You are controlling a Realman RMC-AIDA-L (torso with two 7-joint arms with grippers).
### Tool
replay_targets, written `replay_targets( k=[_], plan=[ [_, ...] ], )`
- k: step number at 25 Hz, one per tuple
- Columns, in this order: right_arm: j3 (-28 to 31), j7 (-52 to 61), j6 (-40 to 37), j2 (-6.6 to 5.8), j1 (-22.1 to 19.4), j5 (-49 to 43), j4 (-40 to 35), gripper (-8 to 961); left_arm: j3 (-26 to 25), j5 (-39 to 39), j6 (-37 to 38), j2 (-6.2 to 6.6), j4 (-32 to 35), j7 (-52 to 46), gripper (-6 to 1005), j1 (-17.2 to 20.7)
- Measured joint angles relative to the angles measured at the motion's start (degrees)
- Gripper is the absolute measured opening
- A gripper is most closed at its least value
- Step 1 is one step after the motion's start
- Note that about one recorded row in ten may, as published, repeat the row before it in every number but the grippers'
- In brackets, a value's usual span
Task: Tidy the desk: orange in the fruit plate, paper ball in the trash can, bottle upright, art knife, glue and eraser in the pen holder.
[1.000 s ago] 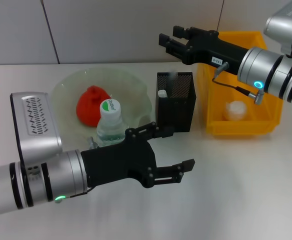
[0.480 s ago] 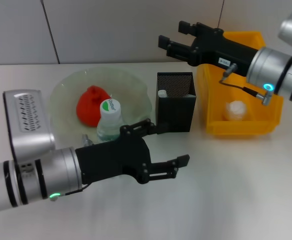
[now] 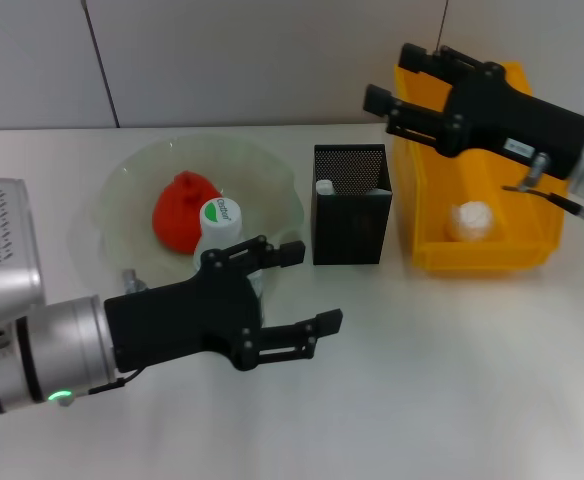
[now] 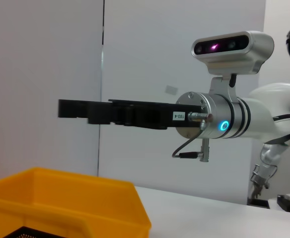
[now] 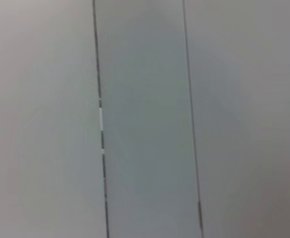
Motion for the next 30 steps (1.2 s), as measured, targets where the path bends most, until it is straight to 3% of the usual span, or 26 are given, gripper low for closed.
replay_targets(
  k=[6, 8, 9, 15, 18, 19, 20, 24, 30],
  plan=[
    [0.0, 1.6, -6.9, -1.92, -2.2, -0.3, 0.6, 774, -1.8, 1.4, 2.8, -0.03, -0.1, -0.3, 842, 0.9],
    [-0.1, 4.1, -9.5, -3.25, -2.5, -0.9, 0.8, 774, -1.9, 1.4, 3.4, 0.01, -0.3, -0.3, 842, 1.0],
    [-0.1, 6.8, -11.8, -4.53, -2.6, -2.9, 1.8, 774, -2.1, 1.5, 4.0, 0.04, -0.5, -0.3, 842, 1.0],
    [-0.1, 10.4, -16.1, -5.21, -2.9, -13.4, 6.4, 774, -2.2, 1.9, 5.2, 0.04, -0.6, -0.3, 841, 1.1],
    [-0.1, 10.9, -18.4, -4.23, -3.0, -20.6, 8.6, 774, -2.3, 2.5, 5.5, 0.03, -0.5, -0.3, 841, 1.1],
    [-0.1, 10.8, -19.1, -3.0, -3.5, -24.4, 10.1, 774, -2.3, 2.5, 5.5, 0.03, -0.5, -0.3, 841, 1.1],
    [-0.1, 10.8, -19.1, -3.0, -3.5, -24.4, 10.1, 774, -2.3, 2.5, 5.5, 0.03, -0.5, -0.3, 841, 1.1],
    [-0.3, 8.9, -19.5, 0.52, -5.8, -29.5, 14.4, 774, -3.0, 5.3, 6.7, 1.47, -0.1, -3.5, 841, -0.3],
    [-2.0, 6.1, -19.9, 1.19, -8.1, -29.2, 14.8, 774, -7.7, 10.1, 8.8, 1.42, 0.0, -3.9, 841, -1.4]
  ],
)
